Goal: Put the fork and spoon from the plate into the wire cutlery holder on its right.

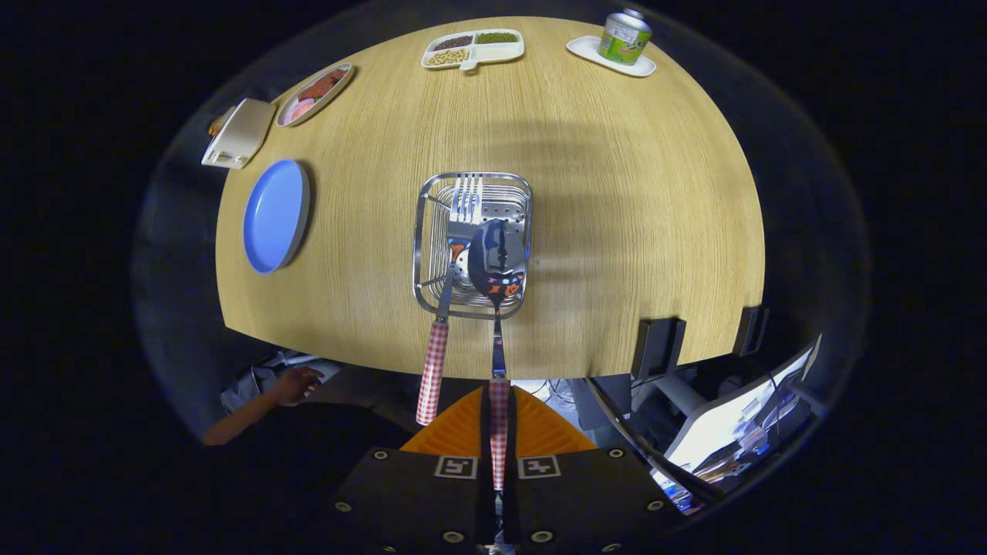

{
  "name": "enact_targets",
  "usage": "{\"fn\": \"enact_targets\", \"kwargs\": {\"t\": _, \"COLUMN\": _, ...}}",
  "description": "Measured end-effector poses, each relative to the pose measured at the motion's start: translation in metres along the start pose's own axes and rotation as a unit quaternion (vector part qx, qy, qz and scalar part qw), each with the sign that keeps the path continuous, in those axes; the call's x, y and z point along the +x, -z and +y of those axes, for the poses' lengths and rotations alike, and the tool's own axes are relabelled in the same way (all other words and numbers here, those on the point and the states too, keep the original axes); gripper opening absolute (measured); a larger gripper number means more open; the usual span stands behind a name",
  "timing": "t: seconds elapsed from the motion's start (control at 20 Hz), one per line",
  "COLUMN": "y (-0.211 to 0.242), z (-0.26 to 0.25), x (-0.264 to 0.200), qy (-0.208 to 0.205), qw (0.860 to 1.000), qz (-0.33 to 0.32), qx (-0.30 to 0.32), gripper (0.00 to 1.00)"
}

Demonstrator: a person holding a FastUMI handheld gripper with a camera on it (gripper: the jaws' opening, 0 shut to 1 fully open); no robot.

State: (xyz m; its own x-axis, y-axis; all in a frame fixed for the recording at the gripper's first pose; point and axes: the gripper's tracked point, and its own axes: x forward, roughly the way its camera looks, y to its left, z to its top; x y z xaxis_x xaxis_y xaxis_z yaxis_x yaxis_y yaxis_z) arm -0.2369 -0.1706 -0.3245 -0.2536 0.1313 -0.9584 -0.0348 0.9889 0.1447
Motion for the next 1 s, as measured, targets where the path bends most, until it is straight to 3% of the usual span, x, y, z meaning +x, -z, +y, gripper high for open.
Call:
{"fn": "enact_targets", "kwargs": {"t": 0.75, "y": -0.015, "z": 0.002, "x": 0.007, "qy": -0.005, "qw": 1.0, "qz": 0.024, "qx": 0.007, "gripper": 0.07}}
{"fn": "enact_targets", "kwargs": {"t": 1.0, "y": -0.031, "z": 0.002, "x": -0.003, "qy": -0.007, "qw": 1.0, "qz": -0.005, "qx": 0.011, "gripper": 0.13}}
